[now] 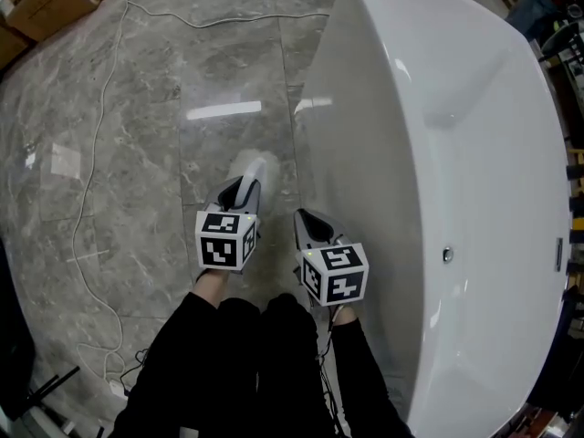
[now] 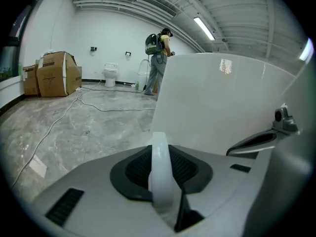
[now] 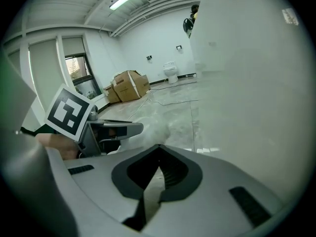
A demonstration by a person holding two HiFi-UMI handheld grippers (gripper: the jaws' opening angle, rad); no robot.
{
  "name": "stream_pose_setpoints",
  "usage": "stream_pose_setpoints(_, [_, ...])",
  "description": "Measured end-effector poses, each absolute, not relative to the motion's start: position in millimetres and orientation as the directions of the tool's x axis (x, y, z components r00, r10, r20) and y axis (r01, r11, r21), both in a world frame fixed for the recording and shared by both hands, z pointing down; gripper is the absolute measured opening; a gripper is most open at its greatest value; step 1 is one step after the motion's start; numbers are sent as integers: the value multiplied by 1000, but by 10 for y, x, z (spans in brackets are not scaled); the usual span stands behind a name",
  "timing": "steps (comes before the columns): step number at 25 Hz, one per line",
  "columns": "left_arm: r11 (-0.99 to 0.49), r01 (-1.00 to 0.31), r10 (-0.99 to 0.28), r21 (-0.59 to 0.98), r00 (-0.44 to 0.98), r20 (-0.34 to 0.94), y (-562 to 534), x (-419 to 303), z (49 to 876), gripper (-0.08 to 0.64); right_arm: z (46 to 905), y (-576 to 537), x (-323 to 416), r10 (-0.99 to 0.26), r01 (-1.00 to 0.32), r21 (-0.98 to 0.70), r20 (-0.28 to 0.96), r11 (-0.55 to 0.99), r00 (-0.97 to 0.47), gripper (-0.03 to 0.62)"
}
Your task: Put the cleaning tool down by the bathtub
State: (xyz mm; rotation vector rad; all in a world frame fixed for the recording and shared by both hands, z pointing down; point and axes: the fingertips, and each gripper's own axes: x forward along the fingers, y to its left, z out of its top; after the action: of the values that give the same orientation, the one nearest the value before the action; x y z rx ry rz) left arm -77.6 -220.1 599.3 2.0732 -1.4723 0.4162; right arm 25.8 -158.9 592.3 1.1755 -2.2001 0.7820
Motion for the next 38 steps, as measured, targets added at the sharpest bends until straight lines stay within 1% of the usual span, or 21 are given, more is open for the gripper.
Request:
stream_pose_setpoints(8, [-241,-938,-756,250,343,557,-2435,-747,6674,100,6404,-1806,227,-542,-845,-213,685,490,-487,0])
stream_pose_setpoints(13, [-256,-937,-746,238,348,567,-2505,-709,6995,100,6647,-1857,207,-507,-830,-251,692,497,-513,1])
stream_pose_setpoints(18, [-242,-938,-737,250,345,581,-2523,-735,7265,100,6923,-1809,229,-477,-832,-251,721,495,-502,0])
stream_pose_setpoints(25, [-245,-942,-727,230,335,599,-2585,-727,7584,100,7236,-1825,261,-449,-830,-243,747,503,-491,0])
stream_pose_setpoints(32, [-268,-942,-719,204,336,608,-2685,-664,7808,100,7668,-1807,291,-381,-832,-263,793,488,-474,0])
stream_pose_setpoints(38, [-250,-946,-698,208,324,639,-2699,-691,7984,100,7967,-1801,273,-331,-835,-290,818,468,-470,1])
